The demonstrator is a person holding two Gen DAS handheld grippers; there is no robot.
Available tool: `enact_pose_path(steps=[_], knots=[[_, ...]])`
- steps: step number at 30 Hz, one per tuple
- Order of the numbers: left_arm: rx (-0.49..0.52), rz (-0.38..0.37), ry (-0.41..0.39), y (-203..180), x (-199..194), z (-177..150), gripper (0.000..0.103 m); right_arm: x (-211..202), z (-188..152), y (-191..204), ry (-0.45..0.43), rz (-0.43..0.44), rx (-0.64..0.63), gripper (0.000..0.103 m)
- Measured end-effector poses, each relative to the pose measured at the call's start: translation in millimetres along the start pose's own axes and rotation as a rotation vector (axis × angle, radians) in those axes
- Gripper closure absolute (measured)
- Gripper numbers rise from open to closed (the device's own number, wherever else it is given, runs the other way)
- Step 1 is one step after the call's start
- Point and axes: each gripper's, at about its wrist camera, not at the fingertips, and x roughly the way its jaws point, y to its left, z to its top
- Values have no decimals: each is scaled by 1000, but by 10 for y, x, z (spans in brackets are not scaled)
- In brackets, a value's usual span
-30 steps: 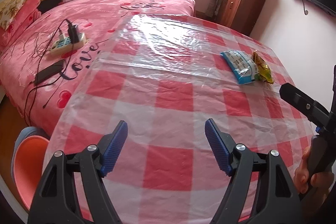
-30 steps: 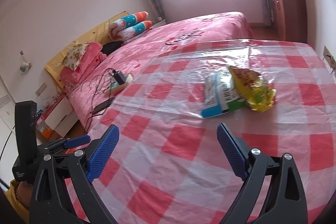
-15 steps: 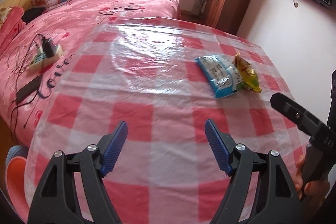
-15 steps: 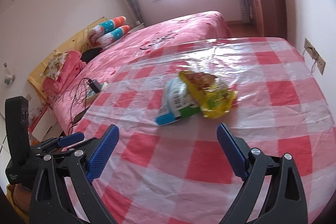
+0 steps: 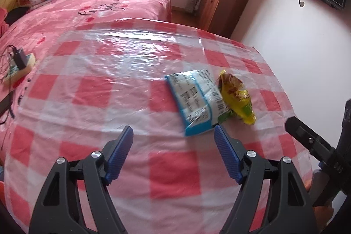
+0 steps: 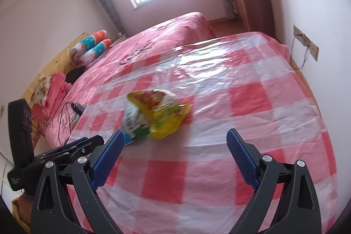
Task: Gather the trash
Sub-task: 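Grasp the blue-white snack bag with the left tool while the right tool grasps the yellow chips bag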
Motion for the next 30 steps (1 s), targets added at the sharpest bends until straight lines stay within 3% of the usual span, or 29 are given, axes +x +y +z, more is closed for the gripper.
enact_pose_path(steps=[9,20,22,24,30], knots=[[-33,-41,19,-159,341,264,26,-13,67,-274,-9,-2,66,10],[-43,-22,35,-231,651,367,26,-5,68,-293,-2,19,77,10],[-35,-24,29,-249,657,371,29,2,72,-304,2,29,85,10],[-33,-36,26,-260,655,365,38,19,71,-316,8,33,90,10],[-30,-28,17,-278,632,320,47,67,59,-313,28,42,98,10]])
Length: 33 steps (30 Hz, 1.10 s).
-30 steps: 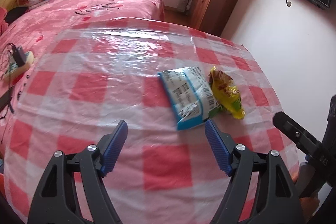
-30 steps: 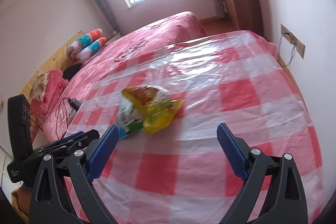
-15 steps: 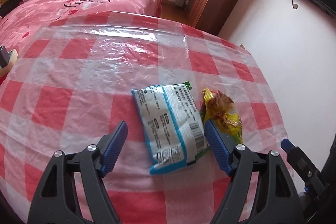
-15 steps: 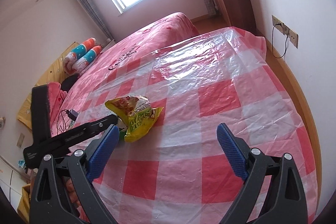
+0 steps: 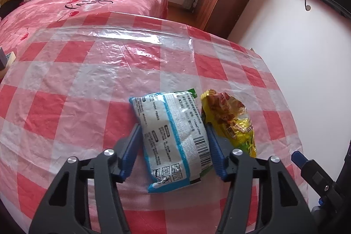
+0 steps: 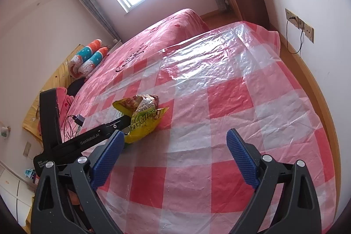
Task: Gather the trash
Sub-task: 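Grasp the blue-white snack bag with the left tool while the right tool grasps the yellow chips bag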
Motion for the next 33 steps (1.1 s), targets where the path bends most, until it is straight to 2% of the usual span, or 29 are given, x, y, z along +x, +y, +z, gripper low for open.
enact_pose_path(steps=[5,10,22,29,33], knots=[[33,-8,6,-15,-60,-86,53,50,-22,35,22,2,-10,10],[60,-26,14,22,-203,-254,54,138,-64,102,54,-1,-30,10],[50,-66,12,252,-456,-488,54,401,-99,335,116,-4,-53,10],[37,-90,11,432,-562,-558,54,611,-76,669,143,-46,-173,10],[16,-102,15,548,-617,-579,54,774,-51,844,152,-98,-263,10]])
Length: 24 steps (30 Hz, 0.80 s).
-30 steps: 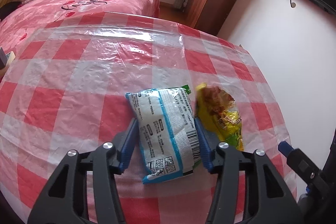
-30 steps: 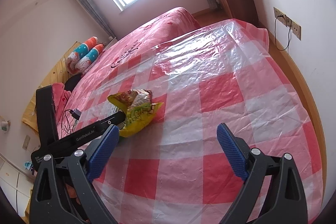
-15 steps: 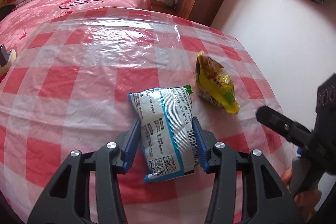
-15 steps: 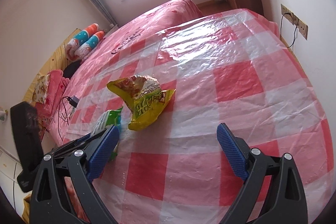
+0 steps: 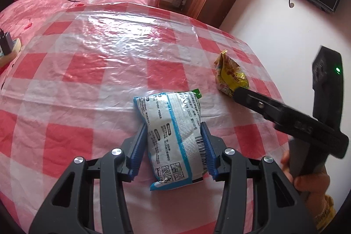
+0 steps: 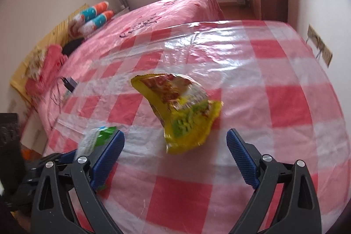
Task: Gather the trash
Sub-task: 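Grasp the blue-white snack bag with the left tool while the right tool grasps the yellow chips bag, then lift both bags and carry them toward the orange bucket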
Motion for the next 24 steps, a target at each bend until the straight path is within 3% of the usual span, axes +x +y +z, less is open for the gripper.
enact_pose_path(steps=[8,16,21,24], knots=[[-21,-18,1,166,-101,-64,54,259,247,135,23,-115,-115,10],[-28,-26,-2,246,-162,-105,54,437,291,187,52,-157,-179,11],[-32,-24,-7,268,-181,-119,54,449,231,265,36,-208,-224,36],[-36,-23,-10,281,-200,-137,54,430,189,308,27,-215,-241,40]])
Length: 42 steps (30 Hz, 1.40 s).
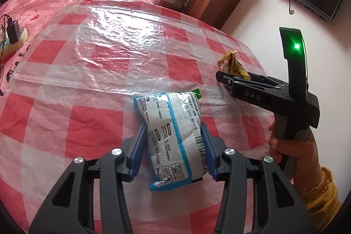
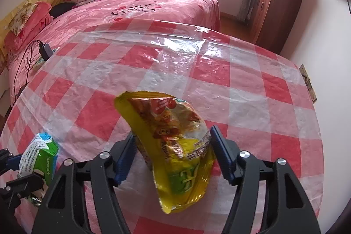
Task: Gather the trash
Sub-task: 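Lift both bags and carry them toward the orange bucket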
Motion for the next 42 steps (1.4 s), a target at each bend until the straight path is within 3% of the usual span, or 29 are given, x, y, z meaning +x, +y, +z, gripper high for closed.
enact_pose_path(steps=[13,42], knots=[[-13,5,-8,66,-134,-133,54,-186,-179,226,-18,32,-27,47],[-61,29,-28,444,-703,-627,54,-883,-691,1142,-18,231,-60,49]])
